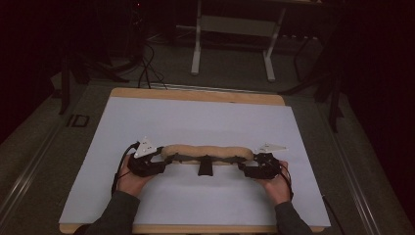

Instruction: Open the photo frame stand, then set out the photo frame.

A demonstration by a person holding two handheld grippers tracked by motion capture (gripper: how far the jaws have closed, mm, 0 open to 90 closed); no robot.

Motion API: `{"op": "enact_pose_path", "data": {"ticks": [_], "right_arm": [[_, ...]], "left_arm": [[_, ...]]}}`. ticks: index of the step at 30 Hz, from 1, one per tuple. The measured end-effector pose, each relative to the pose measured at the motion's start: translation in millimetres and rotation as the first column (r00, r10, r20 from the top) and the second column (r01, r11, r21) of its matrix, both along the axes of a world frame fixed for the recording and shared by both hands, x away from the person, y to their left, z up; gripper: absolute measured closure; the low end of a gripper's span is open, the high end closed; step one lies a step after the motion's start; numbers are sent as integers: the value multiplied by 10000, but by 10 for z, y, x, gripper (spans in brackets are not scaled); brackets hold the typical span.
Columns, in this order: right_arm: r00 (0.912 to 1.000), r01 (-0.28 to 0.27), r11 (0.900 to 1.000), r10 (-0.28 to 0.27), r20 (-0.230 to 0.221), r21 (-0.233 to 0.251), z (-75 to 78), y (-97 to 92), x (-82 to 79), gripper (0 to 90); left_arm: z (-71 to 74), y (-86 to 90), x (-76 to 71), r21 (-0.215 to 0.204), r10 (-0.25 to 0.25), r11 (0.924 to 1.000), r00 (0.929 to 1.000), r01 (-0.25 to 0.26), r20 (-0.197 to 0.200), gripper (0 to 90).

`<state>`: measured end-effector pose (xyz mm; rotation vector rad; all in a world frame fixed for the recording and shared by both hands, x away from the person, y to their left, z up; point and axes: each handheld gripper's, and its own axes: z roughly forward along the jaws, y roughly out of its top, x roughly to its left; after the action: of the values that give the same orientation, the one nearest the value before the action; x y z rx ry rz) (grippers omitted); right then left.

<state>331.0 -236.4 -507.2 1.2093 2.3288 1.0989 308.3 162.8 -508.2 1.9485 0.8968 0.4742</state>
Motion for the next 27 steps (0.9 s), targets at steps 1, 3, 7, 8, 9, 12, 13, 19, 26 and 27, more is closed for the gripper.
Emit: {"op": "enact_pose_path", "data": {"ticks": [1,3,7,8,9,12,13,19,26,27], "right_arm": [[10000,-9,10000,9,-8,34,-9,-13,-15,316],[9999,74,9999,-74,-108,71,-15,-34,-46,310],[9994,262,9994,-257,-235,224,-23,-68,-109,291],[9994,256,9996,-253,-237,147,-21,-64,-122,285],[9994,256,9996,-253,-237,147,-21,-64,-122,285],[9994,249,9997,-248,-245,7,-1,-46,-164,278],[9994,270,9996,-270,-210,11,1,-43,-168,277],[9991,316,9995,-315,-290,9,20,-64,-212,276],[9987,250,9996,-253,-451,-91,20,-84,-265,277],[9986,218,9998,-219,-477,-40,23,-81,-267,277]], "left_arm": [[0,0,0,0,0,10000,10000,0,0,482],[0,10,1,-2,-23,10000,10000,23,-31,487],[-1,16,-10,-76,-31,10000,9999,31,-101,488],[0,19,-13,-50,-67,10000,9999,67,-110,487],[0,19,-13,-50,-67,10000,9999,67,-110,486],[3,34,-22,-97,-85,9999,9998,83,-180,487],[3,34,-23,-97,-78,9999,9998,76,-184,488],[20,55,-49,-257,-54,9997,9996,46,-295,492],[68,147,-113,-733,-34,9973,9998,21,-173,487],[75,161,-118,-817,-14,9967,9999,3,-135,480]]}}
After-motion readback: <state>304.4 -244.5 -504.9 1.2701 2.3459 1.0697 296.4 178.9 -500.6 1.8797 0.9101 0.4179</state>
